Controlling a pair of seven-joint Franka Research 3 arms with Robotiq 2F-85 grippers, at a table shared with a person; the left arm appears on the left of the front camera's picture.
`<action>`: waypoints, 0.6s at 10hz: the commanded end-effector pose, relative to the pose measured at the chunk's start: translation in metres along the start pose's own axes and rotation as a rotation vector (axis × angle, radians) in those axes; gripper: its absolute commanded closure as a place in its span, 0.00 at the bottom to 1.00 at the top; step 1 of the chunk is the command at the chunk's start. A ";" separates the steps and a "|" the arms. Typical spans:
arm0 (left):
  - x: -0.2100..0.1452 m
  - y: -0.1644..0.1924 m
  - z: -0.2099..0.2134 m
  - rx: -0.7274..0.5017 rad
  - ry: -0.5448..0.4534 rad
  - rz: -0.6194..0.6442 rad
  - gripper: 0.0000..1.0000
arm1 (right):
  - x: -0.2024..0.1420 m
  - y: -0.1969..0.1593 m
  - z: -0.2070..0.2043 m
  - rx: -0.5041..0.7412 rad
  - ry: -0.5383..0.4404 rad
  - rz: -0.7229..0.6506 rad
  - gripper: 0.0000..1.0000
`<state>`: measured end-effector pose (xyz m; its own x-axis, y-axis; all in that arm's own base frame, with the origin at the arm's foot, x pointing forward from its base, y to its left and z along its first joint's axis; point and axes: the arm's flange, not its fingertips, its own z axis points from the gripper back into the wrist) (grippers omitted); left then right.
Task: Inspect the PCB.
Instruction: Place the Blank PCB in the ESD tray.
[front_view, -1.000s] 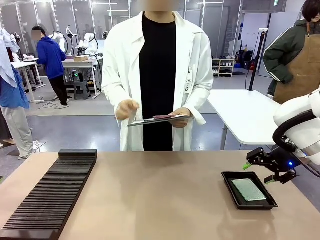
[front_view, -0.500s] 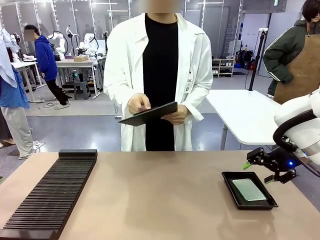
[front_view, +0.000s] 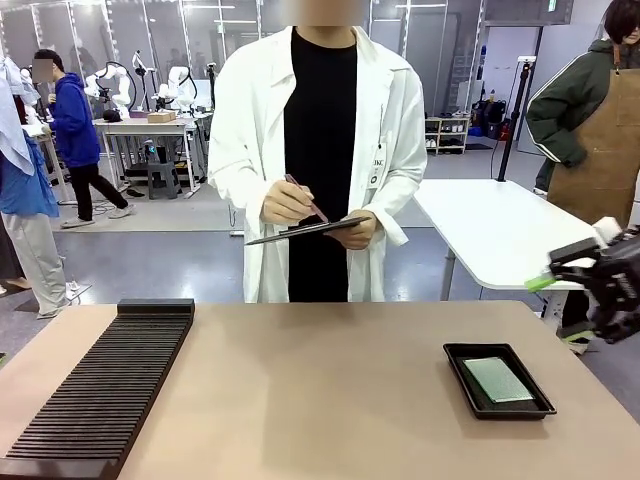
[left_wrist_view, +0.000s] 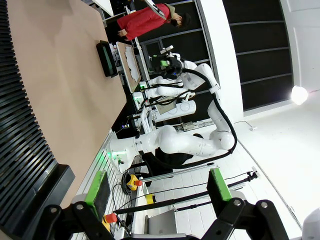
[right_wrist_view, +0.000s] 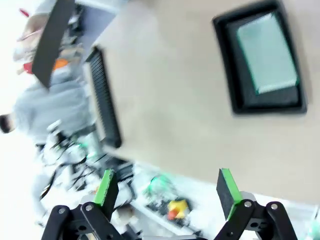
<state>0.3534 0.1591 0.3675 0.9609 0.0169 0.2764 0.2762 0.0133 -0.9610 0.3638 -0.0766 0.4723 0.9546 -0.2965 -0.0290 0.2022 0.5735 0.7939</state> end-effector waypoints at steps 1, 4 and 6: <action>-0.001 -0.001 0.001 0.004 0.006 -0.001 0.00 | -0.002 -0.030 0.028 0.142 0.130 -0.061 0.00; -0.001 -0.001 0.001 0.004 0.006 -0.001 0.00 | -0.040 -0.078 0.034 0.391 0.214 0.018 0.00; -0.001 -0.001 0.001 0.004 0.006 -0.001 0.00 | -0.049 -0.093 0.026 0.459 0.229 0.046 0.00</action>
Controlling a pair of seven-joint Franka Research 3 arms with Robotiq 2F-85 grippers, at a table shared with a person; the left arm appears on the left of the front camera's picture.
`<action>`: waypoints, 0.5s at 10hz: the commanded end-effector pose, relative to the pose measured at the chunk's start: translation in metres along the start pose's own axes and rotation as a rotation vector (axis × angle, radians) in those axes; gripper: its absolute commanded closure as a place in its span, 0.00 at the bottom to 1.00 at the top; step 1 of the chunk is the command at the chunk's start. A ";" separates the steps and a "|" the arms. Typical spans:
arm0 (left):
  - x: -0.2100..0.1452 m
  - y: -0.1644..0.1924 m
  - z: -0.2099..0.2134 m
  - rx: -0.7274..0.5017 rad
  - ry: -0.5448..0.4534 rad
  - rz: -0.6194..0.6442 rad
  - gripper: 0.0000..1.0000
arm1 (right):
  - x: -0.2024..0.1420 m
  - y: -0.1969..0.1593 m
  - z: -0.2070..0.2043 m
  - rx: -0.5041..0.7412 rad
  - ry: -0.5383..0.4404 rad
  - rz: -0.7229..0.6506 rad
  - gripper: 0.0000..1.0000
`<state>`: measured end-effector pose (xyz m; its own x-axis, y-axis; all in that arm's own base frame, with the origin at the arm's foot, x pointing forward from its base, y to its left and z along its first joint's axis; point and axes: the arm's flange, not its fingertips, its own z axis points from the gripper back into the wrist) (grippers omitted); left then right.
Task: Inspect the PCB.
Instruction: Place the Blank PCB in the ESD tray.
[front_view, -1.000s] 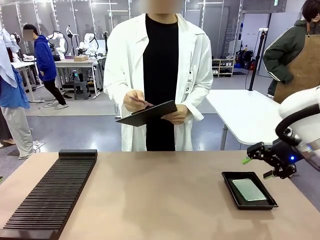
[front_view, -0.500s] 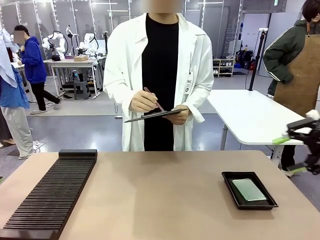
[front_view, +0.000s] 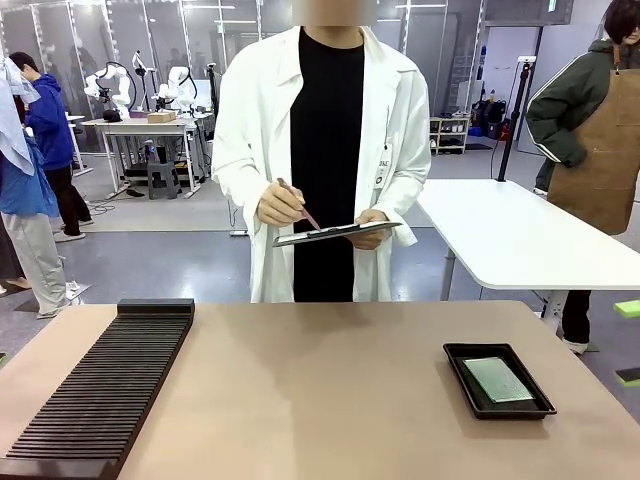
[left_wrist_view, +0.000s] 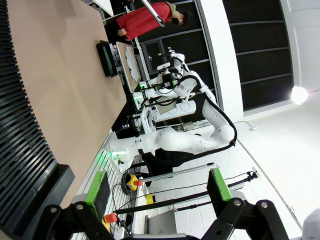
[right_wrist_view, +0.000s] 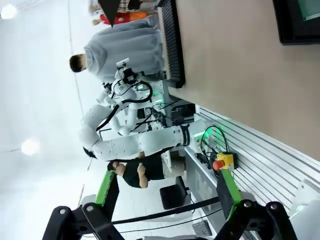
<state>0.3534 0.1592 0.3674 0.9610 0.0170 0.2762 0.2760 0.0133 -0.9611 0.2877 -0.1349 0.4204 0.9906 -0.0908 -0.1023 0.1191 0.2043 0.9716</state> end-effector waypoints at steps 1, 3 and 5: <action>0.000 -0.001 0.001 0.004 0.006 -0.001 0.00 | 0.005 -0.009 -0.004 0.057 0.016 0.038 0.00; 0.000 -0.001 0.001 0.004 0.006 -0.001 0.00 | 0.000 -0.008 -0.003 0.026 0.009 0.011 0.00; 0.000 -0.001 0.001 0.004 0.006 -0.001 0.00 | 0.000 -0.008 -0.003 0.026 0.009 0.011 0.00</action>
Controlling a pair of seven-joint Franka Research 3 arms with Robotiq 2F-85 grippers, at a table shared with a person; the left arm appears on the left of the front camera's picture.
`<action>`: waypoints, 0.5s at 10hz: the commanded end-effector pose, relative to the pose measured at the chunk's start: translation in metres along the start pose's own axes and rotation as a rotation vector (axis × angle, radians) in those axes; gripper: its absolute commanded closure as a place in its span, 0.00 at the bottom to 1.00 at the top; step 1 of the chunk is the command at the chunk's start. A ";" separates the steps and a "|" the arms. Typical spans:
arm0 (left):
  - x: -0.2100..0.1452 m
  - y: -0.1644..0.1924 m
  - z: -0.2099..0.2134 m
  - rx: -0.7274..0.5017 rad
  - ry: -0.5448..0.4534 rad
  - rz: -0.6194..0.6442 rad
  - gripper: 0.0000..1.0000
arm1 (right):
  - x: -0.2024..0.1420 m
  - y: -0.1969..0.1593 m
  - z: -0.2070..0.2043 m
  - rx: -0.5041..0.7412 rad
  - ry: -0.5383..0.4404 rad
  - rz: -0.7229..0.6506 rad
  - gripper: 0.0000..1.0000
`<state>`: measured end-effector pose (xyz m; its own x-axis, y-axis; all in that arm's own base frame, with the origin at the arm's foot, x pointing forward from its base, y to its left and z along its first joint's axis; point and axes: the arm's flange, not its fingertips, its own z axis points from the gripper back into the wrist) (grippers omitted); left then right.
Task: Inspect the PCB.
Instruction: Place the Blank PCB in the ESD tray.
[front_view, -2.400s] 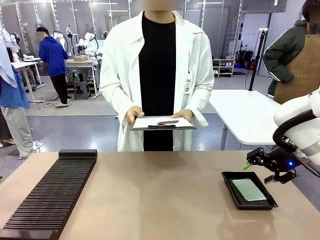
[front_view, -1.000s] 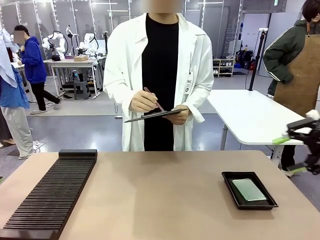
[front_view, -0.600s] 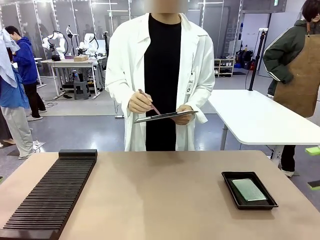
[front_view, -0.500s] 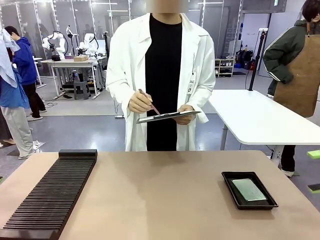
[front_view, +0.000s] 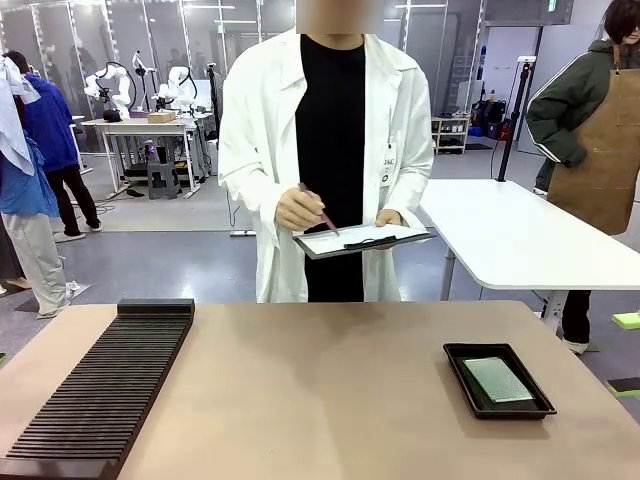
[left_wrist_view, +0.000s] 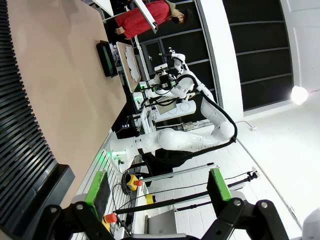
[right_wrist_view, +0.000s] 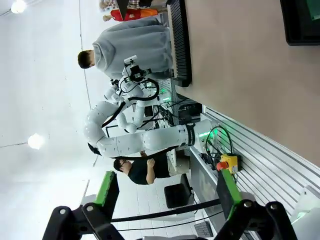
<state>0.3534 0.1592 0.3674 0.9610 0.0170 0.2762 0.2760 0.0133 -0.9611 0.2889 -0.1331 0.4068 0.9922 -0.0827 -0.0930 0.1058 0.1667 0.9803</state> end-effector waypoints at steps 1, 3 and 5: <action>0.000 -0.001 0.001 0.004 0.006 -0.001 0.00 | -0.003 0.005 0.002 -0.013 0.003 0.000 0.00; 0.000 -0.001 0.001 0.004 0.006 -0.001 0.00 | -0.003 0.005 0.002 -0.013 0.003 0.000 0.00; 0.000 -0.001 0.001 0.004 0.006 -0.001 0.00 | -0.003 0.005 0.002 -0.013 0.003 0.000 0.00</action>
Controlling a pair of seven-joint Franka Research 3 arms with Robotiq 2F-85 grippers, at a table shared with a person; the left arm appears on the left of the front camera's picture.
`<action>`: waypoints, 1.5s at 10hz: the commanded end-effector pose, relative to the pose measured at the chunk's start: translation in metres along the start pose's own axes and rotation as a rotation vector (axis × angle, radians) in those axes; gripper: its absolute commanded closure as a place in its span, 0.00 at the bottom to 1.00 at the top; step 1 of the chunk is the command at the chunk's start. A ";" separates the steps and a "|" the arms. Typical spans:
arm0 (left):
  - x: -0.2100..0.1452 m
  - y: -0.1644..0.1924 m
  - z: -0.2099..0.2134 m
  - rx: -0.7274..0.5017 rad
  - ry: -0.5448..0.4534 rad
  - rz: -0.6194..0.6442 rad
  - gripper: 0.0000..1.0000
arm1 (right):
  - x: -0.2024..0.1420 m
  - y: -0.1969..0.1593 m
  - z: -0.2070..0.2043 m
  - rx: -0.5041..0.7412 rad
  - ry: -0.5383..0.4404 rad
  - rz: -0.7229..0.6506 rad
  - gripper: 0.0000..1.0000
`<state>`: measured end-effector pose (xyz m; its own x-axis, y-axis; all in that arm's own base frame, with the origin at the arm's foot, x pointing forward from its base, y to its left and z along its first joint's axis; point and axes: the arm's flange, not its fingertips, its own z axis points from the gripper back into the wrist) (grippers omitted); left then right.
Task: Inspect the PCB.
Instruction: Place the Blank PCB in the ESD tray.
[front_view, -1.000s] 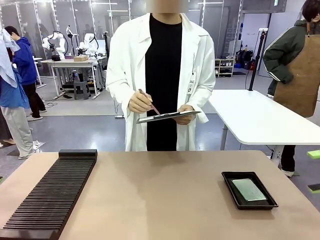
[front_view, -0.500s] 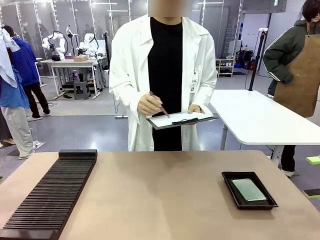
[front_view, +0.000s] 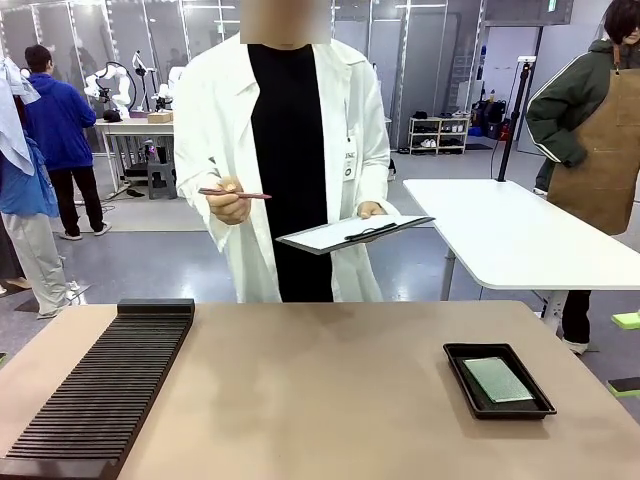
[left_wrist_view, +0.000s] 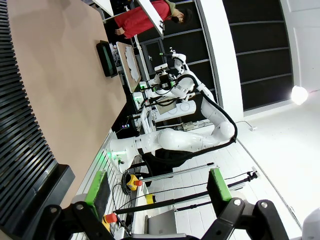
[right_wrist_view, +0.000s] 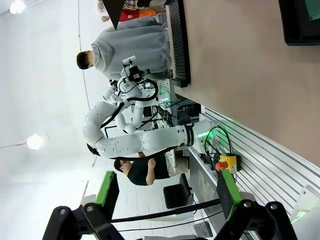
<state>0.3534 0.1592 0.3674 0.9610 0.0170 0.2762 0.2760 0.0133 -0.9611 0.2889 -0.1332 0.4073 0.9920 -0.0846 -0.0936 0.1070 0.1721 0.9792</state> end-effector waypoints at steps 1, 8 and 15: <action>0.000 -0.001 0.001 0.004 0.006 -0.001 0.00 | -0.003 0.004 0.002 -0.007 0.004 0.001 0.00; 0.000 -0.001 0.001 0.004 0.006 -0.001 0.00 | -0.003 0.004 0.002 -0.007 0.004 0.001 0.00; 0.000 -0.001 0.001 0.004 0.006 -0.001 0.00 | -0.003 0.004 0.002 -0.007 0.004 0.001 0.00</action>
<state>0.3534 0.1592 0.3674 0.9610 0.0170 0.2762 0.2760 0.0133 -0.9611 0.2887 -0.1335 0.4074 0.9919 -0.0859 -0.0938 0.1076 0.1728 0.9791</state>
